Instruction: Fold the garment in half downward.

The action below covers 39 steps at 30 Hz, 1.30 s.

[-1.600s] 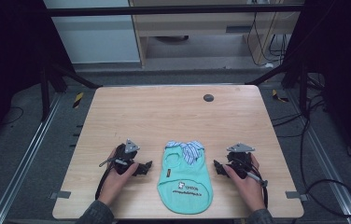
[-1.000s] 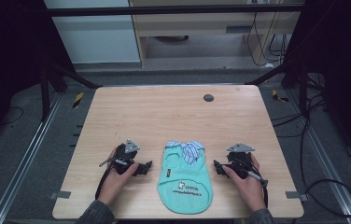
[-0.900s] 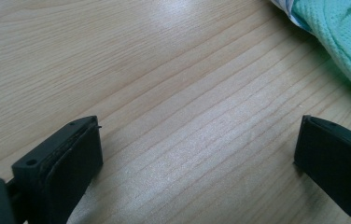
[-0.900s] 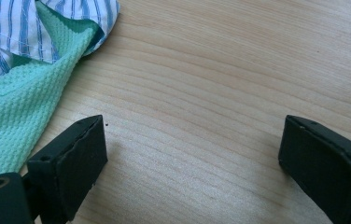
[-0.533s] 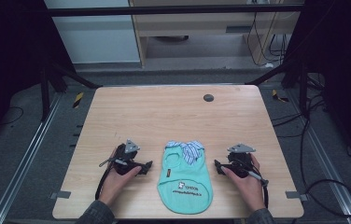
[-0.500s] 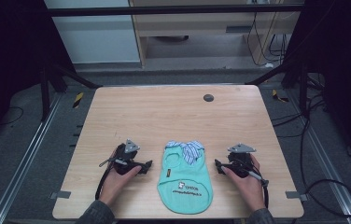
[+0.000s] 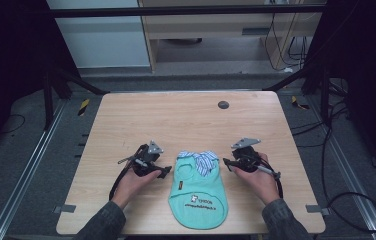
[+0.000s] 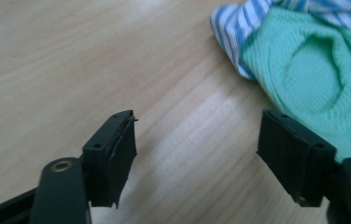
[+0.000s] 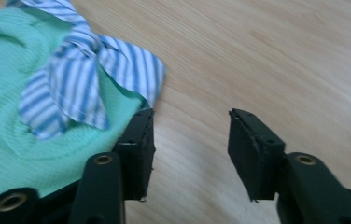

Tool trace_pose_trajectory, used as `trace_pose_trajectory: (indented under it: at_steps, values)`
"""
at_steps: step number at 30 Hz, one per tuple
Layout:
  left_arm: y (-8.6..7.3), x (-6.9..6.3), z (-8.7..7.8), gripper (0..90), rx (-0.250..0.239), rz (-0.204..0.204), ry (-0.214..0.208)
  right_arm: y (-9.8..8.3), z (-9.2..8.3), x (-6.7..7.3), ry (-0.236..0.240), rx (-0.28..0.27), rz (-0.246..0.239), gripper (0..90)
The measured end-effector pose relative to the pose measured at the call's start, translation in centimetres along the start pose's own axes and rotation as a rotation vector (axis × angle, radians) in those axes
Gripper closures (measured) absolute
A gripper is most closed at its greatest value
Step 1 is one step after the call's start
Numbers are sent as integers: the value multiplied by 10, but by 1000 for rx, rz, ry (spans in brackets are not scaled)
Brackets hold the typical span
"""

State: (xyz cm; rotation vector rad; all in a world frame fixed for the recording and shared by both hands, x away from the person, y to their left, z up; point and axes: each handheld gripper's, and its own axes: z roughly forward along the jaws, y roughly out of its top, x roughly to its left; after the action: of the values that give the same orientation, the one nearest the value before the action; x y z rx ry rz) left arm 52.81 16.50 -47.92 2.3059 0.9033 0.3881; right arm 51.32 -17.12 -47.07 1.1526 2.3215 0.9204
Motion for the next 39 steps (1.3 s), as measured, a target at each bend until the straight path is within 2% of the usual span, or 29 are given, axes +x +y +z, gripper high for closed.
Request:
trace_pose_trajectory:
  at_steps: [3, 4, 5, 10, 12, 14, 18, 19, 25, 28, 29, 39]
  values:
    - [17, 8, -3, 330, 9, -11, -13, 20, 3, 1, 39, 16, -46, 632]
    - [17, 8, -3, 348, 9, -11, -13, 20, 3, 1, 39, 16, -46, 632]
    - [25, 12, -3, 362, 10, -26, -31, 29, 6, 0, 66, 29, -48, 677]
    - [41, 17, -1, 406, 13, -38, -50, 40, 14, -2, 88, 55, -61, 744]
    - [49, 19, 2, 464, 12, -50, -62, 47, 19, -3, 114, 65, -64, 776]
    - [55, 17, 4, 487, 22, -38, -57, 51, 22, -5, 132, 71, -61, 789]
    - [62, 13, 8, 518, 35, -20, -59, 57, 27, -6, 133, 84, -57, 823]
    - [68, 10, 11, 517, 48, -5, -44, 59, 29, -7, 132, 88, -63, 830]
    - [74, 6, 17, 523, 76, 10, -55, 61, 34, -7, 138, 114, -70, 840]
    - [76, 7, 19, 529, 81, 4, -53, 61, 36, -6, 146, 122, -64, 837]
    - [77, 7, 20, 530, 82, -10, -60, 61, 35, -5, 151, 125, -58, 836]
    - [82, 5, 24, 538, 106, 2, -69, 63, 38, -4, 169, 131, -47, 811]
